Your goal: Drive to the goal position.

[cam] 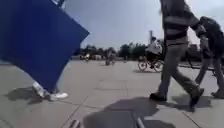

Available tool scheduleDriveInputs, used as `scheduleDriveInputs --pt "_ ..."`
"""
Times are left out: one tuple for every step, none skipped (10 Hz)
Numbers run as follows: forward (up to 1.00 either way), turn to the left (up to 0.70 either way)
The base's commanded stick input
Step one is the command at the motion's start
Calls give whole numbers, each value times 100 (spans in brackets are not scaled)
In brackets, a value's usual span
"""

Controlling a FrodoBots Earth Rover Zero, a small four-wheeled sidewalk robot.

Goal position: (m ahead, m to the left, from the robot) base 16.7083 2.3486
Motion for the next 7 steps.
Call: scheduleDriveInputs --pt "85 1" --pt "85 1" --pt "85 1" --pt "85 1" --pt "85 1" --pt "85 1" --pt "85 1"
